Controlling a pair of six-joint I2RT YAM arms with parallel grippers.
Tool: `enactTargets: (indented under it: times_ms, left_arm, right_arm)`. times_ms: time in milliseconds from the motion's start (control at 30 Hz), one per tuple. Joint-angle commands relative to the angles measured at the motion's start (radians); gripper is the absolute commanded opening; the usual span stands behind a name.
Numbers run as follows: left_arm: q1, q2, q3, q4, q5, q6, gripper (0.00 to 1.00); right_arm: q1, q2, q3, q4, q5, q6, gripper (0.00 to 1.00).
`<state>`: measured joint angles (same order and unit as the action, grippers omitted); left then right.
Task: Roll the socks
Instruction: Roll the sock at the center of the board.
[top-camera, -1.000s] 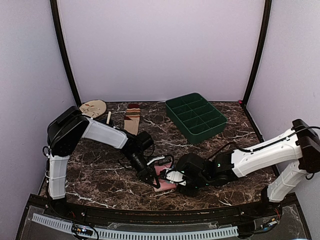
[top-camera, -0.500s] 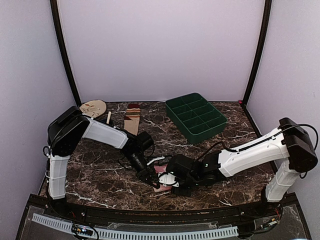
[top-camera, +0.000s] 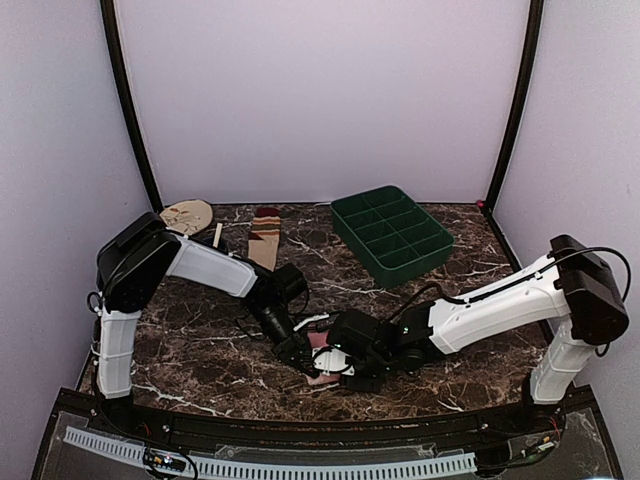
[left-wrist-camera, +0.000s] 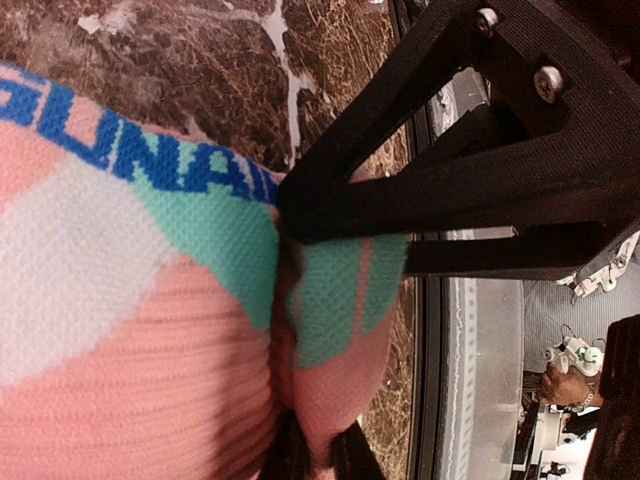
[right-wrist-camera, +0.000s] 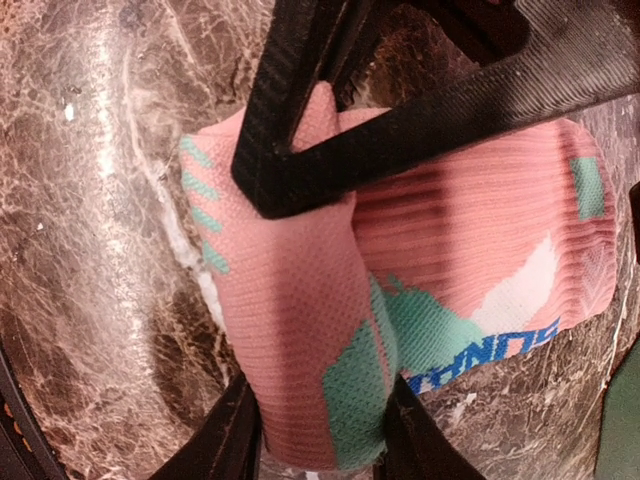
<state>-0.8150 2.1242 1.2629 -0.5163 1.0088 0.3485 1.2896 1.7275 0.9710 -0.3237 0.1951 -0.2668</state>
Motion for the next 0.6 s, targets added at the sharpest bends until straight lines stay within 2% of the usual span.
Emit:
enactTargets:
  times_ms: [0, 167, 267, 467, 567]
  left_arm:
    - [0.006, 0.026, 0.016, -0.032, -0.028, 0.01, 0.0]
    - [0.006, 0.029, 0.024, -0.032, -0.026, 0.006, 0.0]
    - [0.007, 0.029, 0.031, -0.031, -0.03, 0.0, 0.01]
    - [0.007, 0.009, 0.019, -0.002, -0.056, -0.035, 0.12]
    - [0.014, -0.038, -0.024, 0.063, -0.076, -0.079, 0.18]
  right_arm:
    - [0.012, 0.027, 0.029, 0.005, -0.051, -0.012, 0.34]
    - [0.011, 0.039, 0.034, -0.005, -0.076, -0.015, 0.25]
    - [0.011, 0.049, 0.035, -0.013, -0.098, -0.014, 0.16]
    - [0.012, 0.069, 0.034, -0.027, -0.144, 0.006, 0.0]
    - [0.007, 0.07, 0.023, -0.018, -0.163, 0.028, 0.0]
